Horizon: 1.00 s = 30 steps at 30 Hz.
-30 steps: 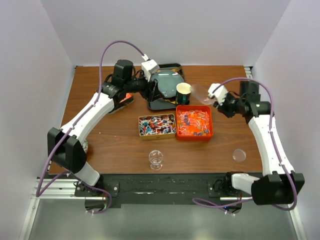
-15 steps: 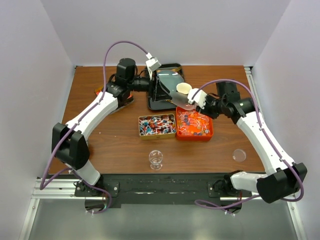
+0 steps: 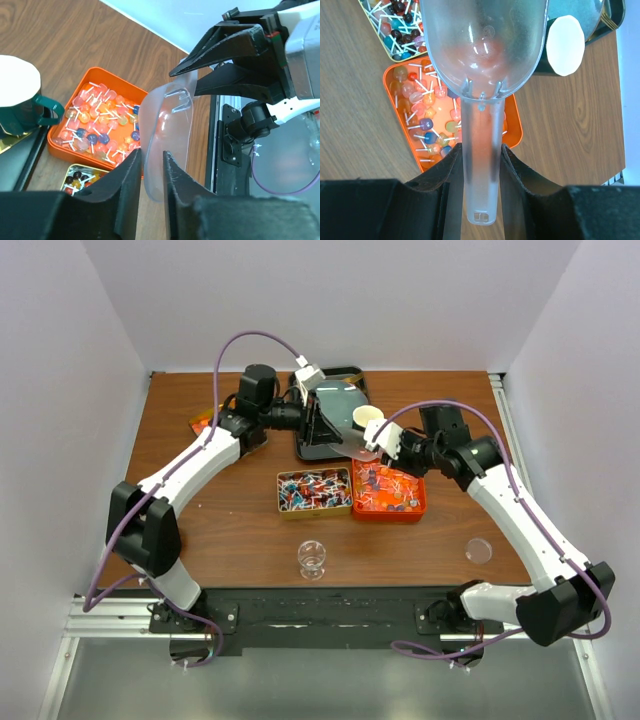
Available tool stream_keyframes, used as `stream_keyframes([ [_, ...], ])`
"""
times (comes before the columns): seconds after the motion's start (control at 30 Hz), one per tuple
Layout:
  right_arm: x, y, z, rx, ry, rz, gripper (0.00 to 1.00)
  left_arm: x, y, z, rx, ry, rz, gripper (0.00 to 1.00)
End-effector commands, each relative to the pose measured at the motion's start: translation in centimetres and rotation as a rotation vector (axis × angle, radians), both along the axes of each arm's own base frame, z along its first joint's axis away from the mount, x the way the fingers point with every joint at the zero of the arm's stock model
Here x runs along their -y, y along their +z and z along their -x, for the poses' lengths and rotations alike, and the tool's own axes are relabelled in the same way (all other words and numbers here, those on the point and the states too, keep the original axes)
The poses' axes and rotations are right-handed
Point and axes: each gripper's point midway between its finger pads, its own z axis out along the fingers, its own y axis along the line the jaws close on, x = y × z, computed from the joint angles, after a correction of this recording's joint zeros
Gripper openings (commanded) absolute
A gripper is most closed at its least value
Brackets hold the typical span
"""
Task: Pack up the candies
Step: Pick up the spatula from the center of the board.
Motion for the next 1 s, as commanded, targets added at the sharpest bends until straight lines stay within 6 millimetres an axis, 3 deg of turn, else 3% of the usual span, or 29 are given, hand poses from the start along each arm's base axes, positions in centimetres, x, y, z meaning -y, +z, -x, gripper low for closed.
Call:
stream_keyframes([
  [0.0,-1.4,2.6,-0.6,0.076,0.024,-0.057,0.06,0.7,0.4,1.0,-0.013,-0.082,0.058,0.20],
  [0.1,-1.9,2.6,-0.3,0.059,0.038,-0.071,0.09,1.3,1.3,2.1,-0.025,-0.188,0.135,0.06],
  [0.17,-2.2,3.3,-0.2,0.053,0.016,-0.111,0.18,1.1,1.0,3.0,-0.107,-0.236,0.158,0.00],
  [0.2,-2.3,4.7,-0.1,0.083,0.008,-0.150,0.27,1.2,1.6,2.9,-0.067,-0.258,0.189,0.00],
  [0.23,-2.3,5.2,-0.1,0.103,-0.020,-0.184,0.45,0.9,1.5,3.3,-0.126,-0.280,0.195,0.00],
  [0.27,-2.3,6.1,0.1,0.122,-0.051,-0.240,0.52,0.8,1.3,3.4,-0.139,-0.293,0.199,0.00],
  [0.3,-2.7,8.4,0.7,0.199,-0.019,-0.308,0.59,0.8,1.7,3.4,-0.116,-0.309,0.213,0.00],
  [0.33,-2.7,8.0,1.2,0.204,-0.010,-0.323,0.68,0.6,1.6,3.7,-0.153,-0.328,0.212,0.00],
  [0.4,-2.9,8.8,1.8,0.218,-0.019,-0.380,0.73,0.6,1.6,3.9,-0.158,-0.347,0.215,0.00],
  [0.53,-3.4,8.1,3.5,0.132,0.016,-0.394,0.73,0.4,0.9,4.4,-0.203,-0.368,0.207,0.00],
  [0.7,-3.1,7.0,3.4,0.143,0.035,-0.353,0.71,0.1,0.2,4.9,-0.233,-0.375,0.200,0.00],
  [0.8,-3.1,6.6,3.2,0.147,0.063,-0.319,0.65,0.2,0.3,5.0,-0.231,-0.375,0.200,0.00],
  [0.87,-3.2,6.8,3.2,0.154,0.086,-0.304,0.54,0.1,0.3,4.9,-0.231,-0.375,0.200,0.00],
  [0.97,-3.2,6.1,3.2,0.112,0.098,-0.271,0.47,0.1,0.2,4.7,-0.231,-0.372,0.200,0.00],
])
